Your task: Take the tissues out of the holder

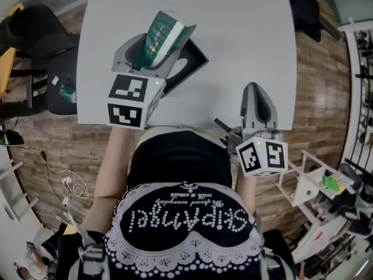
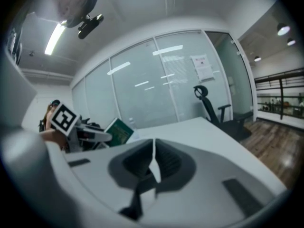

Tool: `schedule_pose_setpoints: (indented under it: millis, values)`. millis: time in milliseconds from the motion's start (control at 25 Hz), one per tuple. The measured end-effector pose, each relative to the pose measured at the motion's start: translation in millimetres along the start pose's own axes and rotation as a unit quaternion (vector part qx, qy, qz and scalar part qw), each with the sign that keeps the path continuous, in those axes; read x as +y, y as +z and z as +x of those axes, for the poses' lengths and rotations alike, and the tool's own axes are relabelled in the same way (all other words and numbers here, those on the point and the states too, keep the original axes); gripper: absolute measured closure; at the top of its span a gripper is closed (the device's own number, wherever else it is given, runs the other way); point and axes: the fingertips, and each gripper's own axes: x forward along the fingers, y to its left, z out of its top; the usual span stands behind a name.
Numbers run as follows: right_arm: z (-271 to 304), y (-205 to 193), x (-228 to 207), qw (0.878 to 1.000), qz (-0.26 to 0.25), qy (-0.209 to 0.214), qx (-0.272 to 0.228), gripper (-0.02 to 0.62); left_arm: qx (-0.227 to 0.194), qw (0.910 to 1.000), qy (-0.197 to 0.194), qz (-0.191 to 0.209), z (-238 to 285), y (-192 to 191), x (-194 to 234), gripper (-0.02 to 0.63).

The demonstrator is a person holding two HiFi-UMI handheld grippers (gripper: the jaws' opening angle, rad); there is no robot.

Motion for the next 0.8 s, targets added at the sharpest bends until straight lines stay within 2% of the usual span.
schedule_pose_setpoints:
  millis: [160,360,600,800]
  values:
    - [-2.6,7.8,4.2,1.000,-0.014,-0.001,-0.005,0.560,-0.045,0.9989,0.005,-0.012,-18.3,16.3,6.1,0.272]
    - [-2.9,17.0,10.8,1.000,-0.029,0.003,-0.007,0.560,-0.079,0.9965,0.019,-0.020,-42.2,26.6,16.2,0.272]
    - [11.8,26.6,43.3,0.999,-0.047,0.022,-0.009,0.560,-0.129,0.9894,0.051,-0.044,-86.0,34.0,50.5,0.272]
    - [19.1,34.9,51.5,0.998,-0.056,0.033,-0.015,0.560,-0.154,0.9841,0.070,-0.055,-112.4,35.5,63.8,0.272]
